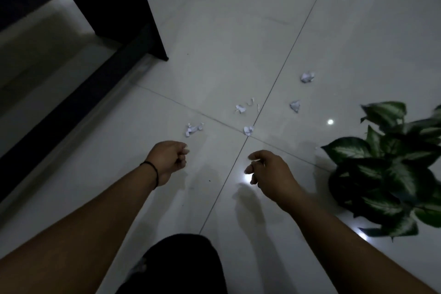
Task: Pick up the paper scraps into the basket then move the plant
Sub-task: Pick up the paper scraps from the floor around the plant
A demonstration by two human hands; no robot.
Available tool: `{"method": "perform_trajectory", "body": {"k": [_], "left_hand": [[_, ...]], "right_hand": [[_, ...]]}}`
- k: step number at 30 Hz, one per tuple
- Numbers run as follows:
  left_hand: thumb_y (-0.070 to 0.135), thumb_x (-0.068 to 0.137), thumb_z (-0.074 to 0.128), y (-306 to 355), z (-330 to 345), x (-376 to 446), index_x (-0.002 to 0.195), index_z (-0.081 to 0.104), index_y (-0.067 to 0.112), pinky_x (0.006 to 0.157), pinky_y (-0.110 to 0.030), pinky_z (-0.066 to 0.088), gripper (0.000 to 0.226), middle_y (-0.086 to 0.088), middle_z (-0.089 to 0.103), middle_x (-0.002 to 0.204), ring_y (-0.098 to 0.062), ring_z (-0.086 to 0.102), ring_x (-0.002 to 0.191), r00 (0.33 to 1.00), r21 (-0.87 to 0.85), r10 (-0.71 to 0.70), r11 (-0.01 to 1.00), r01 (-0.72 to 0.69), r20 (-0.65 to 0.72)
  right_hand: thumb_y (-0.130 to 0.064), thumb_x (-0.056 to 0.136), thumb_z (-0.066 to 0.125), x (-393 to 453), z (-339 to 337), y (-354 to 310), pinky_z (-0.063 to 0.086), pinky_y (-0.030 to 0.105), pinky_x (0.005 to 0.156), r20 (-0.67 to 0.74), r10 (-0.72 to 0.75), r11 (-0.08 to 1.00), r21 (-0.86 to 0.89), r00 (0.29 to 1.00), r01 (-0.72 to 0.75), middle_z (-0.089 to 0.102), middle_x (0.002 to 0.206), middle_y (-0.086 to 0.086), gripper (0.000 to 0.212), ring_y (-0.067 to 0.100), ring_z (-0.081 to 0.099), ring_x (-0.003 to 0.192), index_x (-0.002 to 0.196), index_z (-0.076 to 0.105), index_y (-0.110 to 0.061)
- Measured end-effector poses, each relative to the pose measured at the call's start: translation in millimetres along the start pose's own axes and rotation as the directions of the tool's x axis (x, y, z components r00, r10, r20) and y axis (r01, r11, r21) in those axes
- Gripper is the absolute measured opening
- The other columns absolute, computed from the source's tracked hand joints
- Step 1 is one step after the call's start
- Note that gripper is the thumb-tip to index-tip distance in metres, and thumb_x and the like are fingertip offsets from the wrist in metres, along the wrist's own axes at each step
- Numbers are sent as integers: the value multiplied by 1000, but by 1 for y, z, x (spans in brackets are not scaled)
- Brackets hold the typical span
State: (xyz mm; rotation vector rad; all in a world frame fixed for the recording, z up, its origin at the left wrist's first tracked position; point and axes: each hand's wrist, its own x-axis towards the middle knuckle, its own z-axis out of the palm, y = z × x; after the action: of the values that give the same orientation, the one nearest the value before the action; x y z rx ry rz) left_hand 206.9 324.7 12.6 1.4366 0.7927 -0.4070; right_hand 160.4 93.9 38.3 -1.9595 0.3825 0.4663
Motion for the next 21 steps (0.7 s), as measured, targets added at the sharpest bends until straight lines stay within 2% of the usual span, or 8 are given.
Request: {"method": "perform_trajectory", "body": {"k": [2,4,6,8,11,14,17,21], "left_hand": [[6,94,45,9,-3,-5,95,60,3,37,-11,41,15,-6,53,72,-10,38,52,1000,-30,16,999,-16,-13],[5,93,43,21,-8,-13,103,59,3,34,-10,34,18,-6,51,71,-8,38,43,999,-6,37,999,-37,-24],[0,91,39,30,-13,-19,99,61,4,32,-9,27,24,-7,46,65,-4,35,29,998,86,55,995,-51,-42],[-1,88,42,40,-17,-22,88,63,5,31,-9,24,22,-7,41,61,-7,34,27,995,175,56,984,-42,-78],[14,88,53,55,-18,-22,72,66,7,42,-19,30,21,-6,47,71,-19,41,53,982,329,108,943,-52,-157],[28,87,56,60,-14,-22,60,66,14,59,-27,39,32,-7,57,68,-24,51,62,960,440,213,891,-114,-183],[28,85,60,55,-5,-16,76,72,7,75,-29,46,25,-14,70,86,-31,63,85,943,578,293,802,-152,-158],[26,83,62,50,7,10,92,68,11,75,-25,43,18,-13,70,94,-30,63,92,938,732,330,665,-150,-107]], "right_hand": [[-7,95,38,-3,-10,-20,45,21,57,-16,-27,997,-78,1000,26,68,87,6,28,17,58,64,109,62,-8],[-10,96,40,-6,-19,-38,43,24,67,-45,-41,985,-170,998,33,69,98,11,28,18,57,75,110,63,-6],[-11,96,39,-6,-27,-50,38,23,75,-76,-44,968,-248,996,23,68,107,13,29,20,57,86,110,64,-7],[-12,96,38,-4,-34,-61,39,23,77,-87,-56,951,-308,995,27,66,110,13,30,24,59,97,109,65,-7],[-16,96,40,-1,-41,-71,42,28,75,-96,-101,926,-374,990,58,68,102,14,30,28,60,96,100,65,-2],[-26,95,46,3,-46,-78,44,31,72,-94,-112,910,-410,989,64,68,90,16,33,28,61,87,92,63,2],[-23,95,47,15,-51,-76,42,32,69,-83,-83,894,-446,993,37,67,92,17,29,27,57,81,90,61,1],[-18,93,47,45,-56,-62,38,29,68,-82,7,873,-486,997,-46,64,101,15,24,25,57,87,98,60,2]]}}
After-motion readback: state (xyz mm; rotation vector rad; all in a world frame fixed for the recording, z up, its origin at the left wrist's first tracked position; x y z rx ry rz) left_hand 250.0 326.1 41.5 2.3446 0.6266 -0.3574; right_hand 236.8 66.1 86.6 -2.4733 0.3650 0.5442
